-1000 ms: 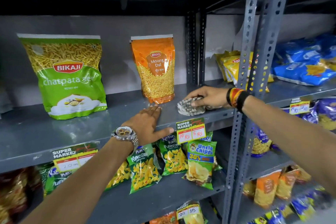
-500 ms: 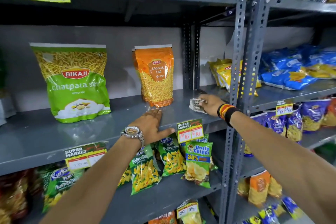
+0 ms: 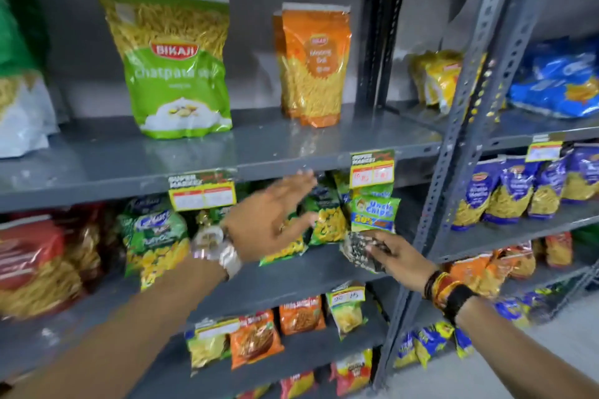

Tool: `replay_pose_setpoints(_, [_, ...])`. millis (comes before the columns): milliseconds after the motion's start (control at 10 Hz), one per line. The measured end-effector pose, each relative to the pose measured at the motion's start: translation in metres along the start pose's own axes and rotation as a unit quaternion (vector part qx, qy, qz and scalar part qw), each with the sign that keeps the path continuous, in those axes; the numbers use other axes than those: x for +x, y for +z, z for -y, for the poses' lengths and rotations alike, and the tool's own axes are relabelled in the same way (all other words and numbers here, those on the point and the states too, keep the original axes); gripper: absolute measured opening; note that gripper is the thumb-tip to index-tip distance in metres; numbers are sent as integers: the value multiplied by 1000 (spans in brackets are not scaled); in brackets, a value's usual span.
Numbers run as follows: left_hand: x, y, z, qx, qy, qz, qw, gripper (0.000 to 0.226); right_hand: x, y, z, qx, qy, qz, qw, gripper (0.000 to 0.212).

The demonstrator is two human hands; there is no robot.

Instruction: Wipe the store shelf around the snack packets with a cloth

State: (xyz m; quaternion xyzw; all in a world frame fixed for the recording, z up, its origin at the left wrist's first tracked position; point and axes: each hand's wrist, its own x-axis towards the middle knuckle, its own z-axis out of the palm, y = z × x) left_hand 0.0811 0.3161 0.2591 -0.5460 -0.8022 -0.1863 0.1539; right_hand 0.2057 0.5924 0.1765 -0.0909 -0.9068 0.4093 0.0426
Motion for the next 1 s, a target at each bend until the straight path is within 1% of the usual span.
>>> replay_pose_setpoints(100, [-68, 59, 15, -19, -33, 42, 998, 71, 32, 52, -16, -54, -12, 12, 998, 36])
replay_pose_setpoints(200, [-117, 114, 47, -24, -185, 124, 974, 88, 68, 95, -17, -108, -41, 34, 993, 33])
replay_pose_setpoints(300, [-142, 152, 78, -29, -318, 152, 936, 117, 103, 130, -18, -172, -65, 21, 983, 35])
replay_pose_setpoints(400, [-149, 181, 95, -21, -379, 149, 913, 135, 119, 160, -29, -243, -70, 35, 967, 48])
replay_pose_setpoints(500, [-146, 210, 111, -8, -384, 126, 915, 124, 115, 186, -50, -276, -80, 52, 956, 61])
replay_pose_setpoints(600, [-147, 236, 126, 11, -388, 117, 914, 105, 110, 203, -67, -290, -81, 82, 950, 73])
replay_pose_setpoints(700, [-155, 255, 132, 43, -390, 126, 911, 89, 109, 215, -71, -305, -65, 66, 948, 76])
replay_pose_setpoints(800, [-155, 260, 132, 48, -402, 128, 905, 80, 113, 219, -65, -304, -34, 78, 949, 74])
replay_pose_setpoints(900, [-148, 248, 130, 39, -408, 165, 897, 96, 122, 213, -53, -295, -9, 106, 950, 72])
replay_pose_setpoints(1000, [-138, 237, 117, 32, -407, 155, 900, 100, 113, 203, -45, -284, -27, 63, 956, 67])
